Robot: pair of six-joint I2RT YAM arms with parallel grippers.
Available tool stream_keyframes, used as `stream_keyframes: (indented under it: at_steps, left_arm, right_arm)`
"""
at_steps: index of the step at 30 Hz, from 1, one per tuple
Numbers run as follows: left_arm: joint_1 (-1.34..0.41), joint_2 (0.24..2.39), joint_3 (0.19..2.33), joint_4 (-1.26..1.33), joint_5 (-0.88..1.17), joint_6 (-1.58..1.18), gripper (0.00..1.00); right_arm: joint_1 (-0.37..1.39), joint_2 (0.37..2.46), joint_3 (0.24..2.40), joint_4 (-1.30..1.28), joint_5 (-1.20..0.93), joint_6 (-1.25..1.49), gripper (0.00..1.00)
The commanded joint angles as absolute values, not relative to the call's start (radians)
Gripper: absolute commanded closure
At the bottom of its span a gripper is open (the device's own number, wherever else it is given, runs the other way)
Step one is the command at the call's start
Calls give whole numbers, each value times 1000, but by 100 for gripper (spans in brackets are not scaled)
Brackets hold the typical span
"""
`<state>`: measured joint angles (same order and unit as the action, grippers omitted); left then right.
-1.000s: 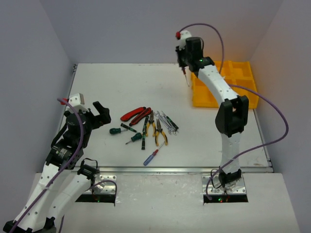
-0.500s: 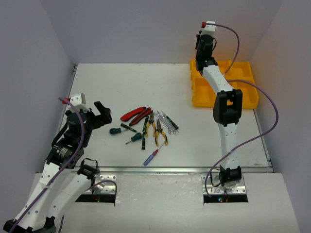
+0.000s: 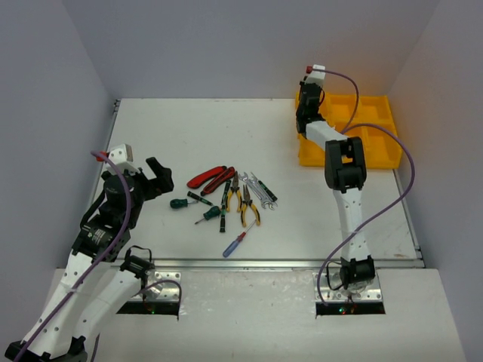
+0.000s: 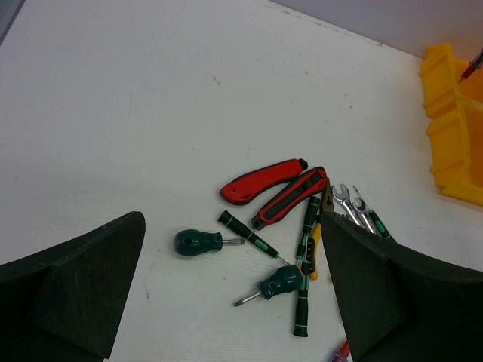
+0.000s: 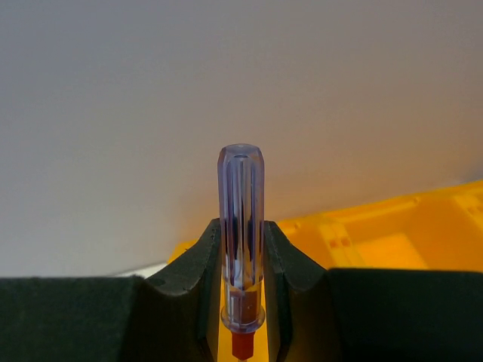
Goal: Sort the tools into containers
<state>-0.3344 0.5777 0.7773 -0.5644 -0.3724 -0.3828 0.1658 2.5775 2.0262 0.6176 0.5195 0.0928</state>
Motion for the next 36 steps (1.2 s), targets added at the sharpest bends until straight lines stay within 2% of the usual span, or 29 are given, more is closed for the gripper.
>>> stream_keyframes:
  at_steps: [1, 5, 6, 7, 8, 9, 10, 12, 17, 21, 25, 28, 31, 34, 36]
  left_arm:
    - [-342, 567, 772, -518, -360, -374, 0]
    - [-342, 553, 772, -518, -362, -374, 0]
    - [-342, 552, 772, -517, -363, -374, 0]
    - [-343, 550, 772, -517, -364, -374, 0]
    - [-342, 549, 772, -518, -364, -374, 0]
    - [-342, 546, 772, -518, -364, -374, 0]
    - [-342, 545, 772, -518, -364, -374, 0]
    - [-342, 542, 772, -519, -364, -374, 0]
    - [-342, 538, 772, -519, -365, -374, 0]
    - [-342, 535, 772, -520, -368, -374, 0]
    - [-342, 537, 772, -523, -377, -376, 0]
    - [-342, 551, 773, -524, -381, -377, 0]
    - [-343, 559, 775, -531, -398, -382, 0]
    - [-342, 557, 775, -532, -405, -385, 0]
    - [-342, 554, 774, -533, -407, -386, 0]
  right_arm:
    - [164, 2432, 1918, 724, 602, 144, 100]
    - [163, 2396, 1921, 618, 617, 170, 99]
    - [163, 2393, 1925, 600, 626, 173, 95]
    - [164, 2384, 1926, 573, 637, 177, 79]
    - [164, 2382, 1927, 569, 646, 181, 77]
    - [163, 2366, 1922, 561, 652, 179, 58]
    - [163, 2352, 1919, 551, 655, 177, 44]
    - [163, 2324, 1925, 525, 650, 173, 35]
    - [163, 2238, 1976, 440, 617, 178, 26]
    - [167, 2185, 2067, 293, 579, 185, 1]
    - [206, 2095, 2053, 152, 546, 192, 1]
    - [278, 2000, 2046, -99, 536, 177, 1]
    - [371, 1886, 1920, -278, 512, 166, 1]
    - [456, 1724, 1583, -287, 323, 253, 1]
    - [457, 1579, 1344, -214, 40, 329, 1]
